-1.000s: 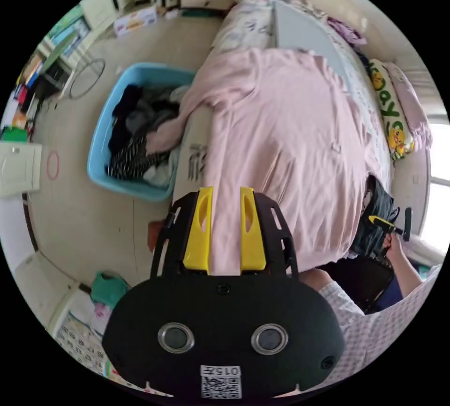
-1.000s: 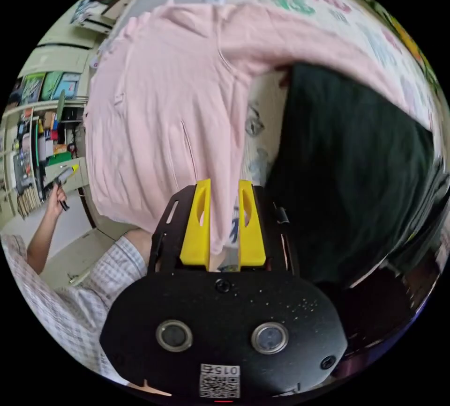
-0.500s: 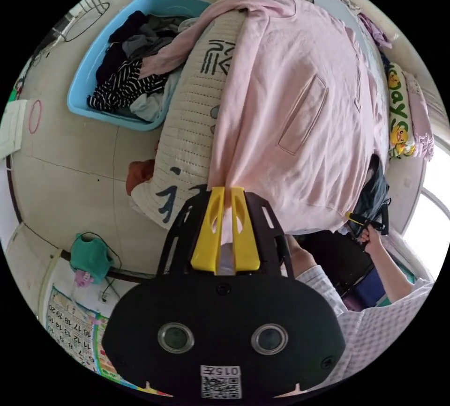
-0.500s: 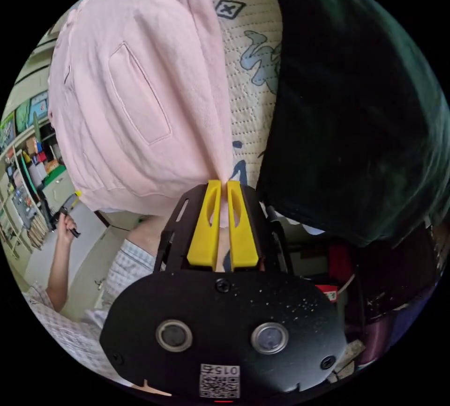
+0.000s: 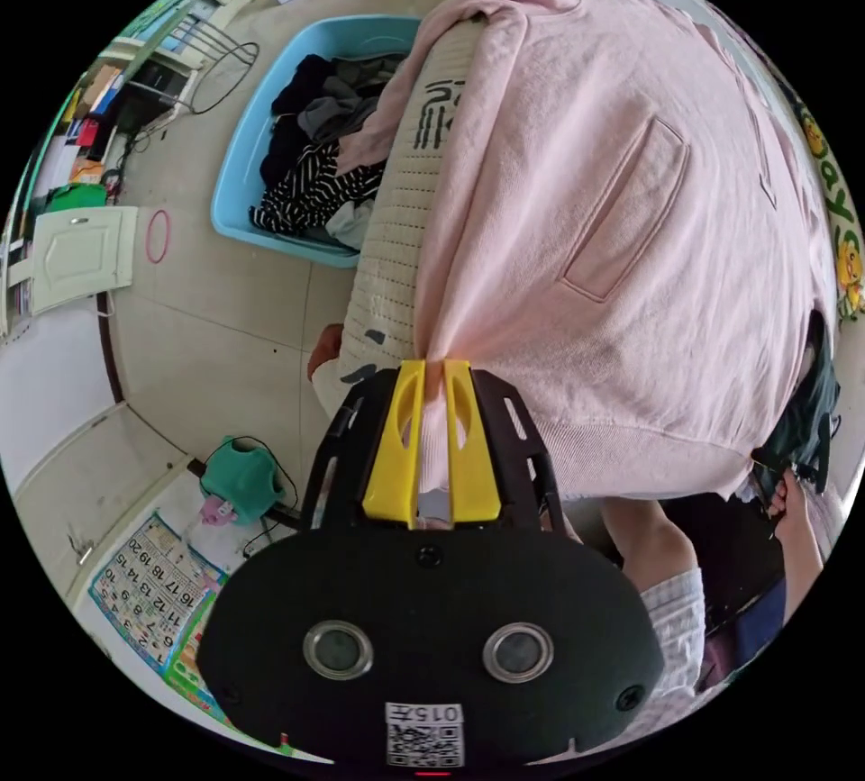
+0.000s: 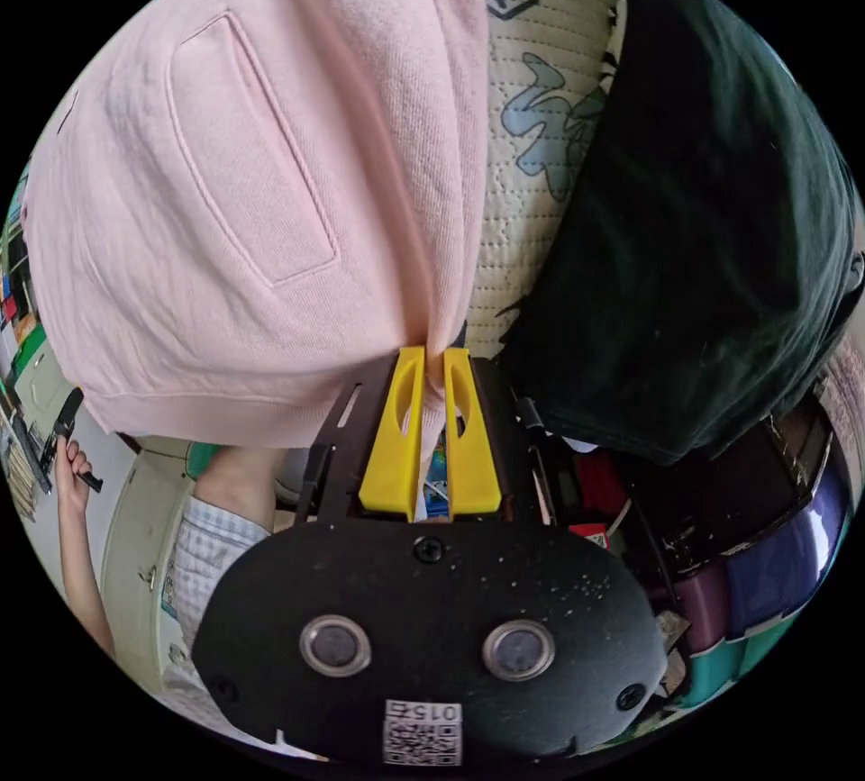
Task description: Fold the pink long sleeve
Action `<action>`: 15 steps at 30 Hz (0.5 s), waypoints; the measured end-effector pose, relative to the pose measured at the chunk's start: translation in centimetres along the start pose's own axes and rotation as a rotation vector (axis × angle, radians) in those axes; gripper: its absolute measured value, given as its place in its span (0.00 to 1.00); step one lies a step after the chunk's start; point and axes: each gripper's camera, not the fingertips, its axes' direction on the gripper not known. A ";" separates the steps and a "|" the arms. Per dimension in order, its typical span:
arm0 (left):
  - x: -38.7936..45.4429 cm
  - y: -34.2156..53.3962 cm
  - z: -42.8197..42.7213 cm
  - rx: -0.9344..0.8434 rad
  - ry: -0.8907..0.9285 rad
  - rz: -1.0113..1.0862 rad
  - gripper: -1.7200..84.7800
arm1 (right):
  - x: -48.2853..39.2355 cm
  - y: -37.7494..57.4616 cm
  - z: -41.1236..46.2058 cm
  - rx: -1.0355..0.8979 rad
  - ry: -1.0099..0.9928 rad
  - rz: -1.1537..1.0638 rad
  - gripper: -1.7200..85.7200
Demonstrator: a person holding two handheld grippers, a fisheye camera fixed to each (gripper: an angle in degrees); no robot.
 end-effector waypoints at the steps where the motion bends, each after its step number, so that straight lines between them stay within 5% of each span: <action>1: 0.9 0.6 -1.1 0.001 -0.032 -0.006 0.06 | 0.2 0.5 -0.3 0.012 0.008 0.014 0.07; 7: 2.5 2.8 -7.3 -0.086 0.026 -0.023 0.12 | 3.8 3.9 -3.0 0.067 -0.105 -0.052 0.09; 15: 9.2 10.7 -20.1 0.038 0.026 -0.051 0.12 | 14.5 13.2 -10.3 0.169 -0.411 -0.194 0.12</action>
